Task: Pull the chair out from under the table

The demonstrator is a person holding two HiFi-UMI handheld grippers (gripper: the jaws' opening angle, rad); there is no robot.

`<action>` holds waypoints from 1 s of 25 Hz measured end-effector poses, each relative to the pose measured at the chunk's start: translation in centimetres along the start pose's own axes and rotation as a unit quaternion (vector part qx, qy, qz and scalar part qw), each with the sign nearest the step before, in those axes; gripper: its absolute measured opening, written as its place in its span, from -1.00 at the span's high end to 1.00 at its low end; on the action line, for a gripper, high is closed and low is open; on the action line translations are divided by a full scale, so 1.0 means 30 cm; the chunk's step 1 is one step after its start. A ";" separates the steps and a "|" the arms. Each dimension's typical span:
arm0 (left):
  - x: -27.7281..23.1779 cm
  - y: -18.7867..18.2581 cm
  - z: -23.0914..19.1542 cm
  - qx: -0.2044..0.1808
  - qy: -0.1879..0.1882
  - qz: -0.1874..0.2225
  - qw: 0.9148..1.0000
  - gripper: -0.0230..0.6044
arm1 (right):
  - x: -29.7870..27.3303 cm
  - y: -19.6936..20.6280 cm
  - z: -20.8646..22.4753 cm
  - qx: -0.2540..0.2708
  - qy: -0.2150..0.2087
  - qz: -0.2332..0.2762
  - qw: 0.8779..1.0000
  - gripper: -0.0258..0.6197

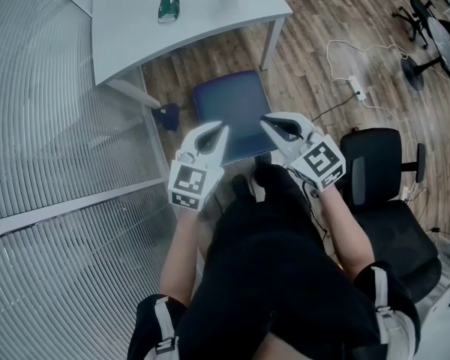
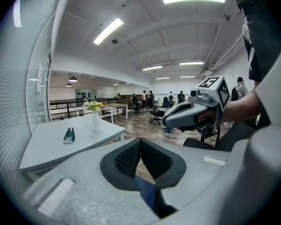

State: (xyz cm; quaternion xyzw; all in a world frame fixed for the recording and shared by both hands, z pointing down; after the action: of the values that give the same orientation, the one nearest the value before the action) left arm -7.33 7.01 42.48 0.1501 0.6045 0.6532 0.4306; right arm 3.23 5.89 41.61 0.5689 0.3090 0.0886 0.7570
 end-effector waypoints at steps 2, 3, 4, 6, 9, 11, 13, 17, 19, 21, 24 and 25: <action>-0.002 -0.002 0.004 0.000 0.000 0.000 1.000 0.89 | 0.003 0.000 0.000 -0.011 -0.006 0.000 1.000 0.92; -0.002 -0.005 0.005 0.000 0.000 -0.001 1.000 0.89 | 0.002 -0.002 -0.004 -0.020 -0.017 0.007 1.000 0.92; -0.002 -0.008 0.005 0.000 0.000 -0.001 1.000 0.89 | -0.001 -0.004 -0.007 -0.028 -0.028 0.017 0.999 0.92; -0.003 -0.010 0.001 0.000 0.001 -0.001 1.000 0.89 | -0.008 -0.003 -0.013 -0.023 -0.035 0.018 0.999 0.92; -0.003 -0.009 -0.005 0.000 0.000 -0.002 1.000 0.89 | -0.015 0.005 -0.020 0.005 -0.027 0.000 1.000 0.92; -0.003 -0.008 -0.006 0.000 -0.001 -0.002 1.000 0.89 | -0.015 0.007 -0.017 0.003 -0.026 0.002 1.000 0.92; -0.002 -0.005 -0.005 0.001 -0.001 -0.001 1.000 0.89 | -0.016 0.009 -0.016 0.003 -0.025 0.001 1.000 0.92; 0.001 0.000 -0.001 0.001 -0.002 -0.003 1.000 0.89 | -0.016 0.010 -0.020 0.007 -0.026 0.000 1.000 0.92; 0.000 0.000 0.000 0.001 -0.002 -0.003 1.000 0.89 | -0.015 0.010 -0.019 0.007 -0.026 0.001 1.000 0.92; -0.001 0.000 0.000 0.000 -0.002 -0.003 1.000 0.89 | -0.016 0.010 -0.017 0.007 -0.026 0.002 1.000 0.92; 0.001 0.002 -0.006 -0.001 -0.003 -0.003 1.000 0.89 | -0.019 0.009 -0.015 0.009 -0.024 0.001 1.000 0.92; 0.003 0.002 -0.007 -0.001 -0.003 -0.003 1.000 0.89 | -0.019 0.008 -0.015 0.010 -0.023 0.000 1.000 0.92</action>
State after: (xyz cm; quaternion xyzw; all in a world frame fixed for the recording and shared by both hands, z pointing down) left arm -7.56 6.92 42.45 0.1499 0.6030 0.6520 0.4346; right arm 2.57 6.05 41.96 0.5780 0.2923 0.0729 0.7584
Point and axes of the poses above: the fingertips, and each gripper's own axes: x backward along the fingers, z to its right, y out of its underside, the point moved 2 cm from there along x, backward along the fingers, and after that the axes turned 12 degrees about -x, right-handed, at the moved point
